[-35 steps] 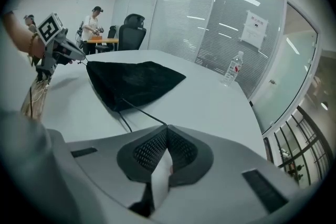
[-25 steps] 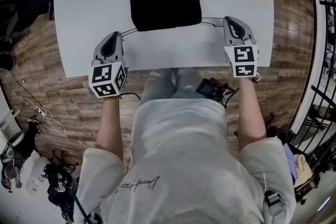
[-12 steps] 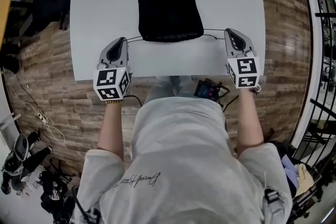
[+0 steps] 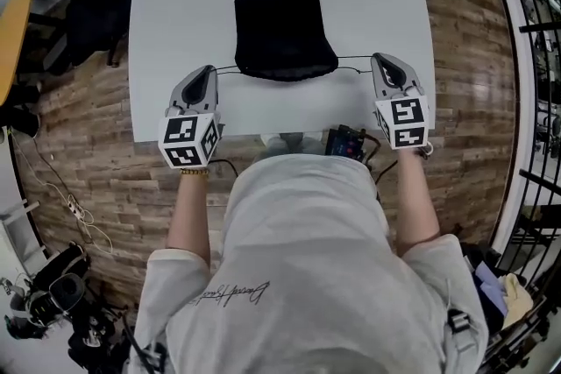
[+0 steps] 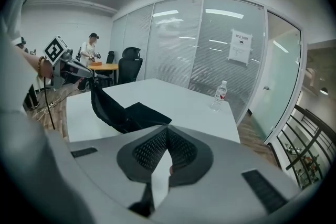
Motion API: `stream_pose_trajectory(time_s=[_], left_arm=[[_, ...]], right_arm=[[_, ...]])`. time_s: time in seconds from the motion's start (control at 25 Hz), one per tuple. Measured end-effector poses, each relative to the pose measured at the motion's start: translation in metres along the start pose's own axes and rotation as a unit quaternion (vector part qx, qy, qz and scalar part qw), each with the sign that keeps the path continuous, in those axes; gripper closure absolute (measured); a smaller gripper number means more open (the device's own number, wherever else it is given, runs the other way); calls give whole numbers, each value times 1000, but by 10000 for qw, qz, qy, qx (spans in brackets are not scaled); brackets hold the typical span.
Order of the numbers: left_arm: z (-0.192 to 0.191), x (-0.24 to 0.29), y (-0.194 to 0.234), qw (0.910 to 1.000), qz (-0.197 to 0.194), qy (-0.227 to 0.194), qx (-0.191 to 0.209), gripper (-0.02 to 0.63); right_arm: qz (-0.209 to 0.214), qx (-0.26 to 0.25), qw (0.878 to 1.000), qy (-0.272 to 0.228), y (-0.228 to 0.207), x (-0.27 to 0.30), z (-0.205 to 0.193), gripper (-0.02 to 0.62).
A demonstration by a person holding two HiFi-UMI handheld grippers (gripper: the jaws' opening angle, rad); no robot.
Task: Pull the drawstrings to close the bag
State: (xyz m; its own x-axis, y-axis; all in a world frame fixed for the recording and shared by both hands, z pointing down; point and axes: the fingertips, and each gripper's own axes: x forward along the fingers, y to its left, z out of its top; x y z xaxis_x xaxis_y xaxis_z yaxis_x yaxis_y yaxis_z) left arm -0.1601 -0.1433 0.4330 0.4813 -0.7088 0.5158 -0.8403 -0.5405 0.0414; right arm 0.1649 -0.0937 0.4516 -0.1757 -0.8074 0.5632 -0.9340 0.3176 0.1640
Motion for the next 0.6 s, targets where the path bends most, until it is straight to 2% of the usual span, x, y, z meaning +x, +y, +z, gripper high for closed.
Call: stream_pose_trajectory(time_s=[0.6], left_arm=[[7, -15, 5, 9998, 126, -59, -118, 594]], right_arm=[[-19, 54, 9999, -146, -4, -3, 12, 571]])
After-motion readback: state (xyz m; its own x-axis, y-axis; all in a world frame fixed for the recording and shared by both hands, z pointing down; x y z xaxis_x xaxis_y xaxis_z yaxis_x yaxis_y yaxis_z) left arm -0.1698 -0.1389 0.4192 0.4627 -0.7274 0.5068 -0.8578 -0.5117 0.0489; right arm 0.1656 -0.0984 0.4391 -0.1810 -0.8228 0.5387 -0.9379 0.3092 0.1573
